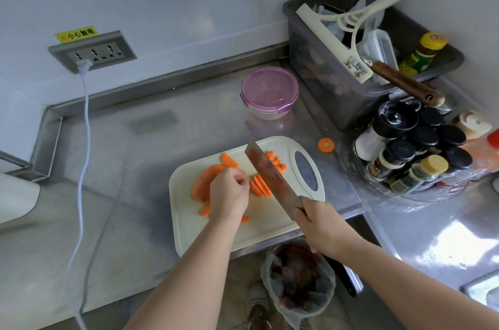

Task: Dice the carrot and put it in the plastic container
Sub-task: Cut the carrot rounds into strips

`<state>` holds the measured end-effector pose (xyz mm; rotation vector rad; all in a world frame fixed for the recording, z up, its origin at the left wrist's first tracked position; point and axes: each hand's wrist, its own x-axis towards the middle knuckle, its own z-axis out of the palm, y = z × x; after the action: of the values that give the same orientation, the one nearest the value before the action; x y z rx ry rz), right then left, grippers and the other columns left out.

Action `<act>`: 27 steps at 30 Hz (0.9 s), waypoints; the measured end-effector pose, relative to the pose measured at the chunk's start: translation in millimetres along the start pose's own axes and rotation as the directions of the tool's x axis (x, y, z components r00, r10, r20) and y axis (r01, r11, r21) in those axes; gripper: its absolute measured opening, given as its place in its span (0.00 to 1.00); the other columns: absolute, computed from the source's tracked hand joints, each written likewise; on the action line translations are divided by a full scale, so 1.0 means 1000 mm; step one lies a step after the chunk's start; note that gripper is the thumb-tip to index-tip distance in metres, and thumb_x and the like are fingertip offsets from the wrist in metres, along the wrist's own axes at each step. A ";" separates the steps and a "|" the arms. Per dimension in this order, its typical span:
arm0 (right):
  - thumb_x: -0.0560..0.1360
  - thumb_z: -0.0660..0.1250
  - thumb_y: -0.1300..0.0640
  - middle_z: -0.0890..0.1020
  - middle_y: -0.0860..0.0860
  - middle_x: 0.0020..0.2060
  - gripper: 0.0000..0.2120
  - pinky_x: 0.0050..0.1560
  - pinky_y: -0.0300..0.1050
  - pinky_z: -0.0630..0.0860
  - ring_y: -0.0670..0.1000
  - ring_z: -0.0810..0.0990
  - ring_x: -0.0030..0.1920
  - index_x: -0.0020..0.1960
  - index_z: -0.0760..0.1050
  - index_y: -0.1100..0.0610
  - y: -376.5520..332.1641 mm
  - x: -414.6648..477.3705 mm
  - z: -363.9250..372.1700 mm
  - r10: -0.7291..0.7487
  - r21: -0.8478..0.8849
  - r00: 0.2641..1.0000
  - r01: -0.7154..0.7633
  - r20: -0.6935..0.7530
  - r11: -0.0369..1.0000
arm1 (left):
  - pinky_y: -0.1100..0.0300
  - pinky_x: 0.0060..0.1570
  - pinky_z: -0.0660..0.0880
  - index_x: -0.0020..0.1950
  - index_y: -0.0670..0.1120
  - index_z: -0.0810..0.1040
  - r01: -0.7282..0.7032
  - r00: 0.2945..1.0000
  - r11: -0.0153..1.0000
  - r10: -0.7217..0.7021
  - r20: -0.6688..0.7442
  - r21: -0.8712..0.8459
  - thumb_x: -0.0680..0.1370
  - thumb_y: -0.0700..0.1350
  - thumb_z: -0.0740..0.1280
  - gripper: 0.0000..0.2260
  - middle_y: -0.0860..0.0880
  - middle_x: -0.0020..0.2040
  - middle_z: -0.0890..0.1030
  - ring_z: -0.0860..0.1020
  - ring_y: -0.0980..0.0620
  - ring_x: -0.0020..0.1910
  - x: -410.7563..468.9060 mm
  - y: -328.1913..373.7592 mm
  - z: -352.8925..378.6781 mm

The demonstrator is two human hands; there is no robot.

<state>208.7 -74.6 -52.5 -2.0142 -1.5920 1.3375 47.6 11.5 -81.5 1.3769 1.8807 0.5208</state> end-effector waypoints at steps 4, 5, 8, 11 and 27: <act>0.80 0.54 0.59 0.72 0.52 0.21 0.12 0.33 0.42 0.70 0.49 0.70 0.22 0.38 0.64 0.58 0.001 -0.002 -0.009 0.017 0.114 0.997 -0.026 0.077 0.993 | 0.46 0.41 0.81 0.54 0.53 0.79 -0.014 1.000 0.989 0.010 -0.029 -0.144 0.79 0.43 0.63 0.08 0.53 0.51 0.81 0.81 0.47 0.47 0.001 0.006 -0.005; 0.80 0.54 0.60 0.72 0.52 0.21 0.12 0.35 0.43 0.70 0.50 0.70 0.22 0.37 0.64 0.58 0.002 -0.002 -0.010 0.013 0.142 0.997 -0.024 0.078 0.990 | 0.46 0.41 0.81 0.55 0.54 0.79 -0.013 0.999 0.986 0.008 -0.031 -0.168 0.79 0.43 0.63 0.08 0.54 0.50 0.81 0.80 0.47 0.47 0.002 0.007 -0.006; 0.80 0.55 0.61 0.71 0.51 0.19 0.13 0.34 0.40 0.69 0.48 0.68 0.21 0.37 0.64 0.59 0.001 -0.003 -0.016 0.012 0.205 0.995 -0.032 0.096 0.978 | 0.55 0.38 0.80 0.57 0.50 0.79 0.068 0.998 0.957 -0.064 0.027 -0.281 0.80 0.42 0.62 0.10 0.53 0.48 0.81 0.81 0.50 0.45 0.004 0.010 -0.005; 0.81 0.56 0.60 0.70 0.49 0.19 0.13 0.29 0.33 0.67 0.47 0.67 0.19 0.37 0.65 0.60 -0.004 -0.004 -0.019 0.016 0.294 0.991 -0.056 0.137 0.954 | 0.61 0.46 0.77 0.62 0.41 0.76 0.251 0.967 0.789 -0.183 0.176 -0.561 0.81 0.39 0.58 0.12 0.48 0.49 0.81 0.80 0.53 0.46 0.000 0.020 -0.002; 0.80 0.56 0.61 0.71 0.50 0.20 0.12 0.29 0.38 0.67 0.49 0.68 0.20 0.37 0.65 0.60 0.002 -0.004 -0.027 0.049 0.260 0.995 -0.070 0.087 0.963 | 0.49 0.55 0.75 0.55 0.41 0.78 0.370 0.928 0.729 -0.267 0.258 -0.576 0.82 0.42 0.58 0.10 0.49 0.45 0.82 0.79 0.49 0.47 0.000 0.025 -0.007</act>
<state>230.7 -70.0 -37.2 -1.8822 -1.3115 1.5778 57.9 20.8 -59.4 0.6169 1.5612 0.7409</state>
